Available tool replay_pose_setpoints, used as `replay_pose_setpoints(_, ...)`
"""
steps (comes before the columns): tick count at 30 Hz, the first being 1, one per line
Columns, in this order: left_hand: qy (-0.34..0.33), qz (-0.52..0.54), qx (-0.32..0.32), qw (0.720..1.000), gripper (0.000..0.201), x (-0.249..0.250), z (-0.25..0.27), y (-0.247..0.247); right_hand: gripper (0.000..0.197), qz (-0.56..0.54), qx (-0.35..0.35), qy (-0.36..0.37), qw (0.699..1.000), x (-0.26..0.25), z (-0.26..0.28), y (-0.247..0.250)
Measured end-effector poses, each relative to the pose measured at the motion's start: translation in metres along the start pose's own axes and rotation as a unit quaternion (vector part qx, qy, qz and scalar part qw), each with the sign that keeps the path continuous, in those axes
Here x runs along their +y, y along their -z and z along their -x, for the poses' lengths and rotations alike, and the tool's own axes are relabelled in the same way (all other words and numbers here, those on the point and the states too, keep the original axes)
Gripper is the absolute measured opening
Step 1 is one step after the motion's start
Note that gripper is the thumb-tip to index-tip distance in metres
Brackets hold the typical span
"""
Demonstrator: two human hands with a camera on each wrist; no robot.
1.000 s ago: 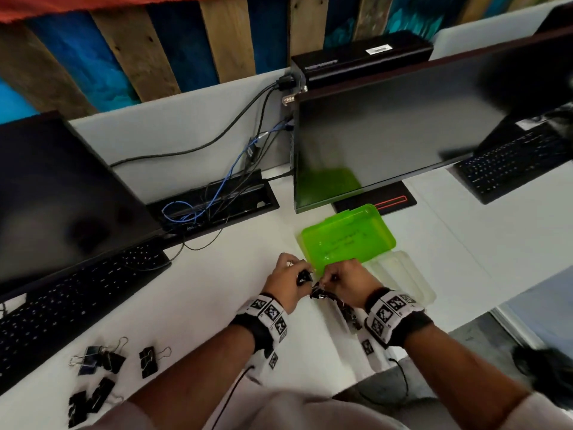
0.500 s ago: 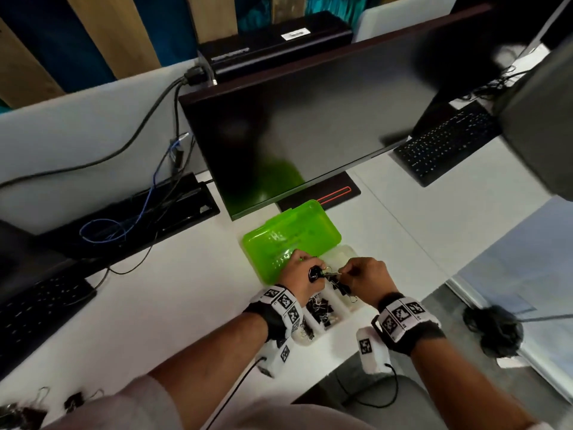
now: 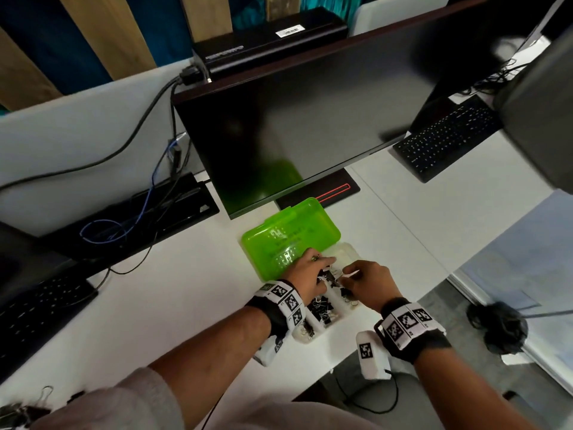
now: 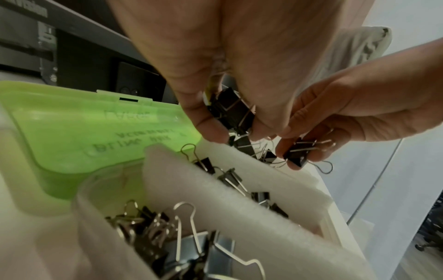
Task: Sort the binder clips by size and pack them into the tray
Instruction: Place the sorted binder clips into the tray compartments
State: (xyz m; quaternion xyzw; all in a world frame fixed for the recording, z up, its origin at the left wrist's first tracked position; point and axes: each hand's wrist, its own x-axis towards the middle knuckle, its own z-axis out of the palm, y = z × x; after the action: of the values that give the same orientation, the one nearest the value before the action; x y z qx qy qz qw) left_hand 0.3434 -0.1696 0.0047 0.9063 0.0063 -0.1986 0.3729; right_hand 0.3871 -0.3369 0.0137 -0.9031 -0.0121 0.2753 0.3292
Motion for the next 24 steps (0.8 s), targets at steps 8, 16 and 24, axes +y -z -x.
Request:
replay_pose_setpoints(8,-0.002,-0.023,0.010,1.000,0.072,0.006,-0.004,0.002,0.032,0.058,-0.016,0.025,0.998,0.011,0.006,0.002)
replay_pose_setpoints(16,-0.049,-0.022,0.032,0.998,0.045,0.009,-0.003,-0.005,0.035,0.135,0.024,0.135,0.981,0.018,0.002,-0.010)
replay_pose_setpoints(24,-0.048,-0.017,0.049,0.997,0.037,0.015,-0.002,-0.004,0.053,0.065,0.058,0.156,0.984,0.013,-0.012,-0.012)
